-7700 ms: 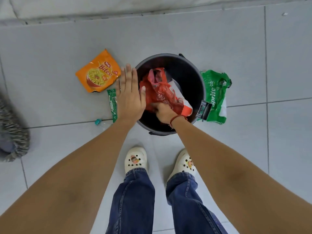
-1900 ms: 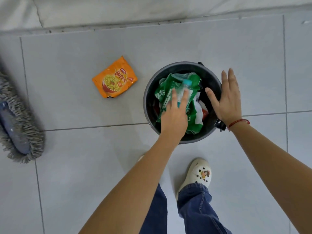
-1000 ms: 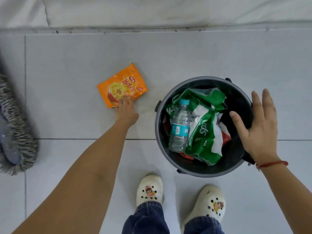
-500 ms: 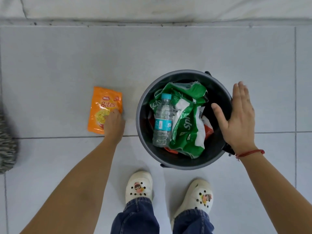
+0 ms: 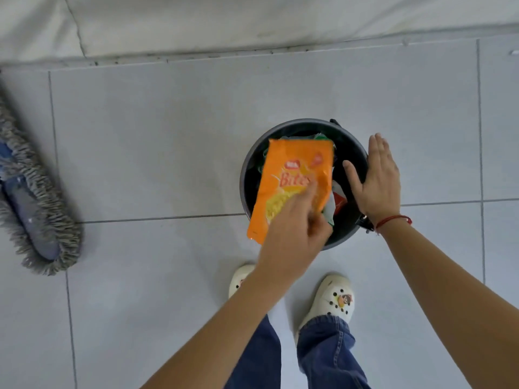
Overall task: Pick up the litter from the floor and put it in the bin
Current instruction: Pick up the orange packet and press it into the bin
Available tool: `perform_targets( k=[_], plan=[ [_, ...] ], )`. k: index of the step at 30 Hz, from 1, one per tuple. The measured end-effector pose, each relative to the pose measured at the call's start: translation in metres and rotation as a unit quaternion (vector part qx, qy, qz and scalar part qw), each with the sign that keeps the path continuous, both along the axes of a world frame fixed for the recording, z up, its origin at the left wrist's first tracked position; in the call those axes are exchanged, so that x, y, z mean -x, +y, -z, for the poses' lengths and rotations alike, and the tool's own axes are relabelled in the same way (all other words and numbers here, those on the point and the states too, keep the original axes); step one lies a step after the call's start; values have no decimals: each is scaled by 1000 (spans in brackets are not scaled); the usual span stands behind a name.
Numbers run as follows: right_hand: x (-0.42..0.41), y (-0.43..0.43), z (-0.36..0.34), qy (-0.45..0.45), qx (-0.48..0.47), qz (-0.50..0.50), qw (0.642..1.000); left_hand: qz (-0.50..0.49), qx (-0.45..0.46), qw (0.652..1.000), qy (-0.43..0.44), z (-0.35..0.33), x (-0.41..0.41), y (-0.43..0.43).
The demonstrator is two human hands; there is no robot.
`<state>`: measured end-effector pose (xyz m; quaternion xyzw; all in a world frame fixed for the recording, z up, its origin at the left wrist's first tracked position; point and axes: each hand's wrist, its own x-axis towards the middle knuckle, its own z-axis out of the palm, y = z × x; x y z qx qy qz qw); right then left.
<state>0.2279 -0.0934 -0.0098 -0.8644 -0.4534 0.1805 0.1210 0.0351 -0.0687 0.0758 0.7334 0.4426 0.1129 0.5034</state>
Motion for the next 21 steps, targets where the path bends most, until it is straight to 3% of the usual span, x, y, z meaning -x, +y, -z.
perform_targets(
  k=[3, 6, 13, 18, 21],
  plan=[
    [-2, 0, 1, 17, -7, 4, 1000, 49, -120, 988, 85, 29, -14, -10],
    [-4, -1, 4, 51, -27, 7, 998, 89, -203, 953, 208, 68, -22, -10],
    [-9, -6, 10, 97, -55, 23, 993, 194, -168, 906, 336, 124, -24, 9],
    [-8, -4, 13, 86, -56, 21, 994, 280, -43, 860, 425, 143, -33, 35],
    [-7, -4, 8, 70, -40, 19, 997, 293, -18, 847, 443, 137, -44, 40]
  ],
)
